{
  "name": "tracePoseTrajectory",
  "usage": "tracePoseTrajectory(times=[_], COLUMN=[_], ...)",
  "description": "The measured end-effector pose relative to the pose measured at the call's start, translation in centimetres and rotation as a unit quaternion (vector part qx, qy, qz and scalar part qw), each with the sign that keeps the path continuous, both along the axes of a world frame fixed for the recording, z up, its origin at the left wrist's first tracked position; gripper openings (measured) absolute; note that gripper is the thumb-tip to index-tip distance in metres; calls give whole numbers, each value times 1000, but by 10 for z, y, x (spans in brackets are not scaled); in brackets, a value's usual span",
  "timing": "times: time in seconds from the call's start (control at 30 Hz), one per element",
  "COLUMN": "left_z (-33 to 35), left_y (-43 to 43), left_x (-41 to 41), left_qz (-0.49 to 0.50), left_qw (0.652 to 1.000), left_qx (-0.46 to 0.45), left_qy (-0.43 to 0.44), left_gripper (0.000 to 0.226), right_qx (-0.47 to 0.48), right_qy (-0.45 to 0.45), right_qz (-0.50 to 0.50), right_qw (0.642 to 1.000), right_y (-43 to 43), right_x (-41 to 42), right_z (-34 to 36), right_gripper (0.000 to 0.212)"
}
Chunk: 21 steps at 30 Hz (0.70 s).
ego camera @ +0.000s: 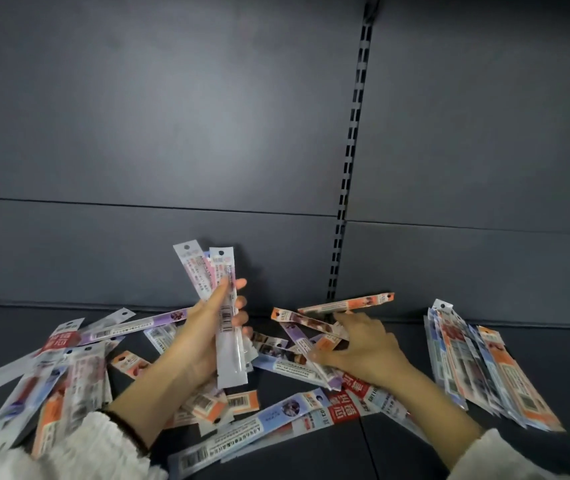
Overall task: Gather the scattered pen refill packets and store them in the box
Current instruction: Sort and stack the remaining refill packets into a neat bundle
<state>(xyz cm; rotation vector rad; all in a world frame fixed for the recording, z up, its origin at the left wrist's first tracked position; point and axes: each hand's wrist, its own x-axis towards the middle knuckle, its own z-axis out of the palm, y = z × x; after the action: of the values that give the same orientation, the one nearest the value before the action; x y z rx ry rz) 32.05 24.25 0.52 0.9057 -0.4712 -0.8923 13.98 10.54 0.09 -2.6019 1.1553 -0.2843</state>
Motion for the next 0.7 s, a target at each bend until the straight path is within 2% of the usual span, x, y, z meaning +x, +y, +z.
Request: tracePoseTrajectory(times=[0.13, 0.2, 0.4, 0.5, 0.63, 0.7], left_z=[-4, -7, -7, -6, -5, -5], left_y=[-6, -7, -8, -6, -9, -10], left_x=[-6, -7, -5, -5, -8, -11], left_qz=[-30, -38, -30, -20, -1, -10], left_qw=[1000, 999, 999, 1000, 999, 998], left_qx=[7, 12, 17, 24, 46, 47], left_qy=[1, -1, 4, 4, 18, 31], left_gripper=[39, 38, 38, 31, 23, 21], right_qx=[18, 43, 46, 49, 23, 84], right_qy=[-57, -79, -94, -119, -216, -300], right_qz=[22, 39, 57, 41, -4, -17], right_qw=[998, 995, 993, 991, 976, 950], right_y=[-1, 1, 1, 1, 1, 7], right_x=[0, 0, 0, 0, 0, 0], right_z=[2, 2, 2, 0, 5, 9], right_gripper=[34, 21, 23, 22, 19, 21])
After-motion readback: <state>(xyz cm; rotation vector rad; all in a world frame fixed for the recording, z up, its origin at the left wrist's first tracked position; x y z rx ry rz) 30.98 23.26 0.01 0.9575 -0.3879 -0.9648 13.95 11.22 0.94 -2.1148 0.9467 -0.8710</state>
